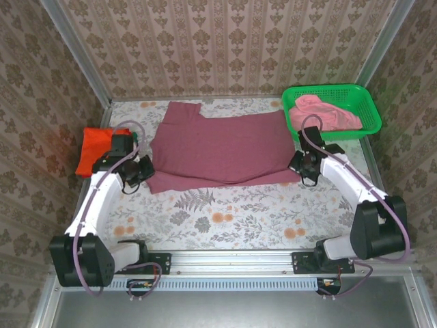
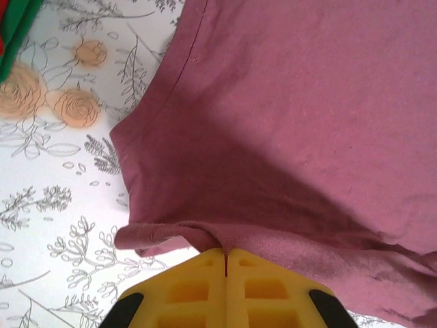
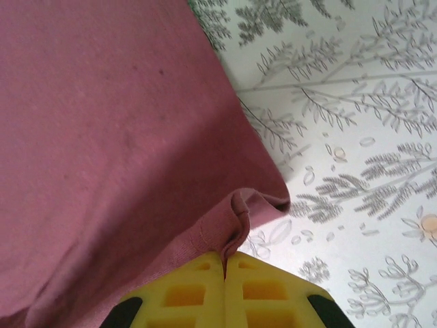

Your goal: Fold and stack the t-shirts

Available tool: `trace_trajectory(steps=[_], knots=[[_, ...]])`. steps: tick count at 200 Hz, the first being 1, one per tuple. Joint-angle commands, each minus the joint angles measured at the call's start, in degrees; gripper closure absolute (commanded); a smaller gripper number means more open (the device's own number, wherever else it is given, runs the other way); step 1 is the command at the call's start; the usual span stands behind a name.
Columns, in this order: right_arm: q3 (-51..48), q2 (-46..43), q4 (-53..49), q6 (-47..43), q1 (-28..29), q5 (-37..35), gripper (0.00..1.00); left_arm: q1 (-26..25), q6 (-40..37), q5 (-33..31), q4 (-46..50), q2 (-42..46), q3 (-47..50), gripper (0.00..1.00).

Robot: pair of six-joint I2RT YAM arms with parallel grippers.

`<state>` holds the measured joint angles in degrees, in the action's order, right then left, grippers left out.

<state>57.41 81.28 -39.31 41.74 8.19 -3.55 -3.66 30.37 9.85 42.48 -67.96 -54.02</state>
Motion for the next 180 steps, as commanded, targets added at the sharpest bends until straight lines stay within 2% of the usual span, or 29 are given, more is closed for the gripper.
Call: trace_trajectory(steps=[1, 112, 180], knots=[[2.98, 3.08, -1.16, -2.20, -0.26, -3.22, 1.00, 0.32, -3.76, 0.15, -2.03, -1.66, -3.33, 1.00], [10.77, 13.78, -0.29, -3.86, -2.82, -4.00, 1.00, -0.82, -6.95, 1.50, -6.65, -17.21, -14.75, 1.00], [12.88, 17.72, 1.03, -3.94, -3.53, -3.66, 1.00, -1.85, -12.11, 2.11, -6.32, -25.98, -22.68, 1.00]])
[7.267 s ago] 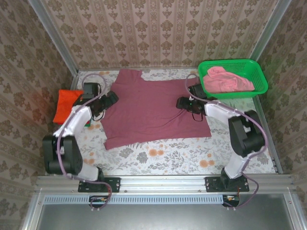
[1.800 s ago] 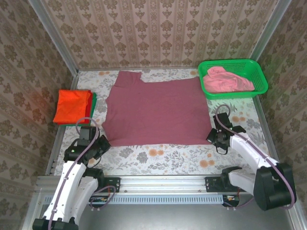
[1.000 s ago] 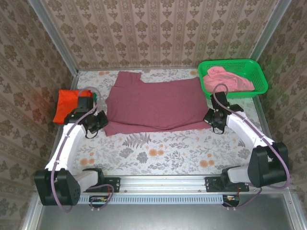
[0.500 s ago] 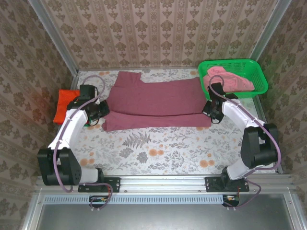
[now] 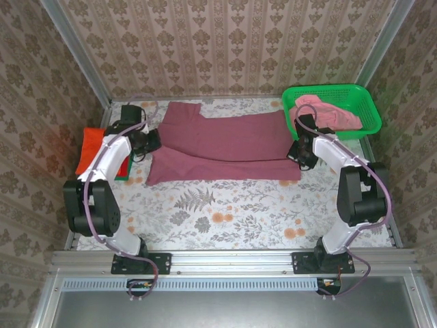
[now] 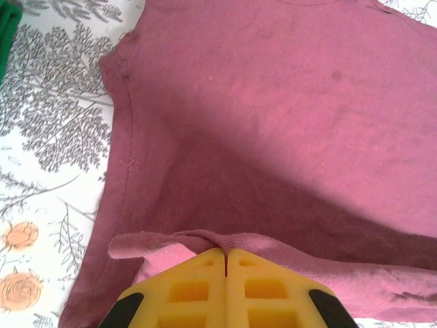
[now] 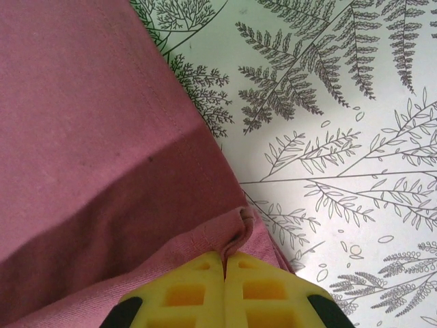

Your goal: Fold and stack the t-shirts

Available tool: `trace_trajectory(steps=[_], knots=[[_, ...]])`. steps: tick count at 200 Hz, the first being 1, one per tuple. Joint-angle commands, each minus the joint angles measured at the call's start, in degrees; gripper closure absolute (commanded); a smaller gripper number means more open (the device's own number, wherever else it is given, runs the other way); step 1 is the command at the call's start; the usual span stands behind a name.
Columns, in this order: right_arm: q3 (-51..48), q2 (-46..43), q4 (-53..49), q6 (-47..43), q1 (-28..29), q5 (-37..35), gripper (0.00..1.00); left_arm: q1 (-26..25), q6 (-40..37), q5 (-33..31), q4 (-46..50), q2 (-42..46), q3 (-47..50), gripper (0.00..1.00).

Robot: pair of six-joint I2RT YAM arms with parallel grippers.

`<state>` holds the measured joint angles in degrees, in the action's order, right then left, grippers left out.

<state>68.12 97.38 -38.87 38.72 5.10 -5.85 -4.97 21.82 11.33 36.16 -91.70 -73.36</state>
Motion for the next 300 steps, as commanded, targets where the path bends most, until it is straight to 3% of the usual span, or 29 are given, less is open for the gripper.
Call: trace_trajectory(steps=[1, 63, 178, 196, 211, 227, 243, 284, 300], knots=[[2.18, 1.64, 0.62, -0.93, -0.45, -1.36, 1.00, -0.51, -3.60, 0.62, 0.06, -2.34, -3.44, 1.00], [4.20, 4.65, 1.32, -1.27, -0.49, -0.48, 1.00, -0.77, -5.66, 0.42, 1.89, -7.16, -7.67, 1.00], [8.88, 9.51, 2.96, -3.24, -0.69, -0.14, 1.00, -0.08, -3.79, -2.54, 1.64, -4.00, -2.05, 1.00], [8.43, 8.53, 4.82, -4.23, -0.62, 0.18, 0.94, -0.08, -3.35, -2.81, 1.37, -4.03, -2.20, 1.00], [7.11, 6.67, 7.14, -4.97, -0.64, 0.99, 0.73, -0.09, -2.94, -2.90, 1.20, -4.23, -2.38, 1.00], [4.31, 3.57, 10.39, -5.33, -0.63, 1.85, 0.45, -0.12, -1.86, -2.77, 0.63, -4.28, -2.65, 0.74], [0.93, 0.04, 12.47, -5.53, -0.62, 2.95, 0.30, -0.46, -1.20, -2.28, -0.23, -3.91, -2.59, 0.46], [-9.64, -8.71, 18.41, -4.54, 1.11, 7.07, 0.23, -2.22, 1.95, -0.88, -4.54, -0.38, 2.13, 0.02], [-12.72, -9.08, 21.43, -4.23, 3.29, 7.96, 0.23, -2.20, 4.68, -0.36, -9.46, 1.51, 7.61, 0.00]])
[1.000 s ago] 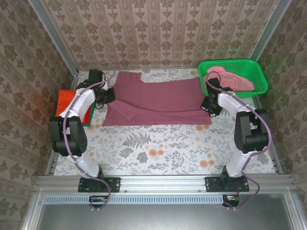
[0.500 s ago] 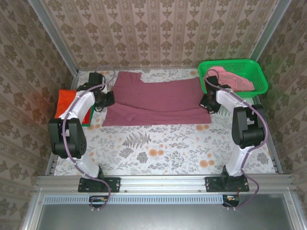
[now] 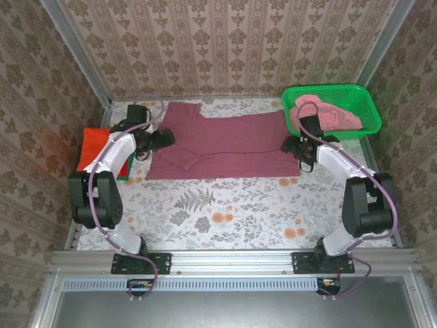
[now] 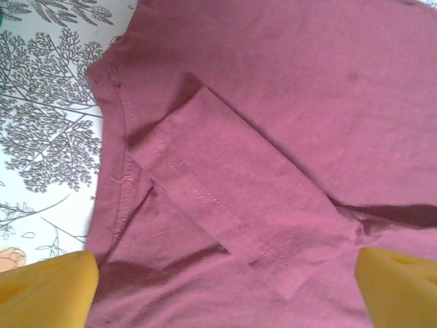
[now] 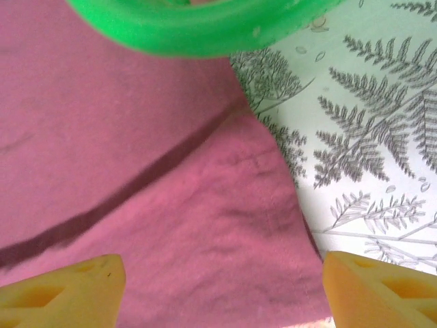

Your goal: Fold and stack the t-shirts

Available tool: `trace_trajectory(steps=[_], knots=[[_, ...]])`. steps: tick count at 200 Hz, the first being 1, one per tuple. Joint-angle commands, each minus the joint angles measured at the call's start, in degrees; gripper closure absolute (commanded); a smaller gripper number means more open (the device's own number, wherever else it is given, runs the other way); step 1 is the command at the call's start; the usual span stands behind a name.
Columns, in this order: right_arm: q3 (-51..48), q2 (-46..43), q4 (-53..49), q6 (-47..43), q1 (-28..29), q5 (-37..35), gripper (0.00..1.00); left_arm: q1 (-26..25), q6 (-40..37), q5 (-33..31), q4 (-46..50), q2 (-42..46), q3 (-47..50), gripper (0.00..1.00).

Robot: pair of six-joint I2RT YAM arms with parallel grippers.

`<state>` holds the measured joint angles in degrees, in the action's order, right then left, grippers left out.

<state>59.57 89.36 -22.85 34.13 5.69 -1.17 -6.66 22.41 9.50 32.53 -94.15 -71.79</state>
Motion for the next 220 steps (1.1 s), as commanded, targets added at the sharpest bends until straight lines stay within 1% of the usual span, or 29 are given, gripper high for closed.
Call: trace_trajectory(steps=[1, 31, 41, 54, 67, 90, 134, 163, 183, 202, 212, 220], knots=[[-4.28, -1.00, 5.56, 0.34, 2.77, 3.28, 0.23, -0.49, 4.29, 1.53, -6.13, 4.05, 6.39, 0.00], [-4.26, 4.56, 7.11, 0.18, 6.72, 3.41, 0.23, 0.02, 10.45, 3.74, -15.58, 4.44, 15.35, 0.00], [-3.87, 6.34, 7.38, 0.28, 7.36, 3.20, 0.23, 0.44, 12.12, 5.10, -18.07, 3.82, 17.32, 0.00], [-3.76, 8.09, 7.80, 0.36, 7.66, 2.57, 0.23, 1.02, 13.34, 5.38, -20.37, 3.38, 19.32, 0.00], [-4.15, 9.31, 7.50, 0.32, 7.66, 1.01, 0.23, 1.52, 13.66, 4.38, -21.17, 3.14, 21.24, 0.00], [-5.58, 9.80, 5.65, 0.31, 7.62, -0.59, 0.23, 2.51, 14.15, 4.58, -20.76, 4.40, 25.40, 0.00], [-11.59, 4.16, 3.17, 1.78, 7.71, -0.11, 0.23, 4.37, 15.00, 2.90, -19.74, 12.89, 37.41, 0.01], [-14.47, 0.45, -0.11, 3.11, 7.72, 0.90, 0.24, 5.24, 15.03, 2.33, -15.93, 19.75, 42.03, 0.00], [-16.34, -2.54, -2.31, 3.59, 7.76, 1.34, 0.24, 5.11, 15.54, 2.62, -12.27, 26.32, 43.77, 0.01], [-16.78, -6.25, -3.33, 2.42, 8.13, 2.87, 0.23, 4.83, 14.97, 1.82, -8.65, 32.94, 43.47, 0.01], [-16.32, -8.18, -2.38, 0.96, 8.82, 3.21, 0.22, 4.55, 14.70, 1.12, -8.34, 35.04, 42.49, 0.01], [-15.50, -9.06, -1.12, -0.53, 9.56, 3.02, 0.21, 4.18, 14.21, 1.05, -9.19, 35.14, 41.16, 0.02]])
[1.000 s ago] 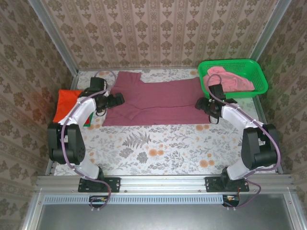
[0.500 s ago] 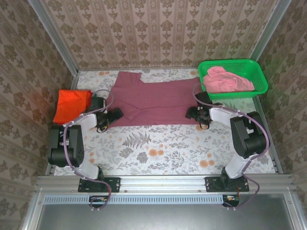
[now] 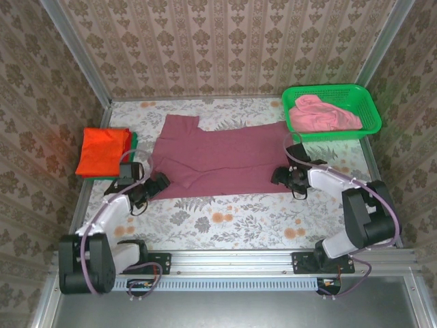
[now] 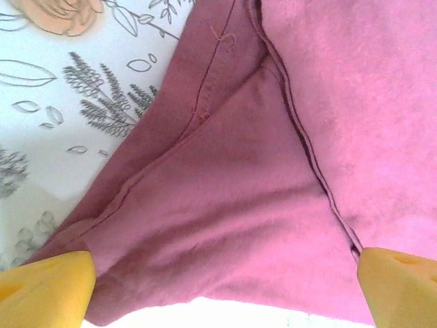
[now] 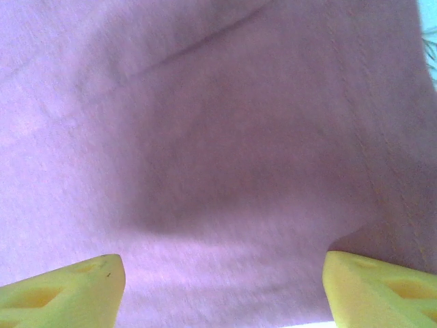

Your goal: Fold and stack the t-shirts

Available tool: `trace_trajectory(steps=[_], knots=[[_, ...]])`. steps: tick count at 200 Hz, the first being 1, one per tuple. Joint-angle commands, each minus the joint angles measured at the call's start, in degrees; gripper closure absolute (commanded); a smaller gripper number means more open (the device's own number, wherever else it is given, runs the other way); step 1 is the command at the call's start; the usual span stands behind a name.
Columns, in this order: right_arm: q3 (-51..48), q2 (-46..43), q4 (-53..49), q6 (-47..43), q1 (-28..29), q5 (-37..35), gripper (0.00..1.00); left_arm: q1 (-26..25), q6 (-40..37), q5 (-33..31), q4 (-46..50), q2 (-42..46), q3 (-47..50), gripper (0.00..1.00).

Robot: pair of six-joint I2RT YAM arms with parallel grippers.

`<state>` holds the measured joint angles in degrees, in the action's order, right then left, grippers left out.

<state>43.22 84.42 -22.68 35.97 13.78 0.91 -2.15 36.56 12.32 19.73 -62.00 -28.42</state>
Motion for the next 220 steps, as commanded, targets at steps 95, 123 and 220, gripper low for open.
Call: trace_trajectory(steps=[95, 123, 220], knots=[[14.45, 14.10, 5.35, -2.75, 3.62, -0.21, 0.19, -10.28, 1.53, 1.03, -7.50, -26.35, -20.01, 0.00], [8.24, 11.81, 5.55, -1.16, 3.71, 0.26, 0.18, -10.42, 2.32, 0.39, -7.18, -23.26, -12.47, 0.00], [-7.90, -8.79, 1.42, 4.76, 7.12, 2.26, 0.19, -11.26, 2.25, -3.18, 5.89, 0.03, -3.54, 0.00]])
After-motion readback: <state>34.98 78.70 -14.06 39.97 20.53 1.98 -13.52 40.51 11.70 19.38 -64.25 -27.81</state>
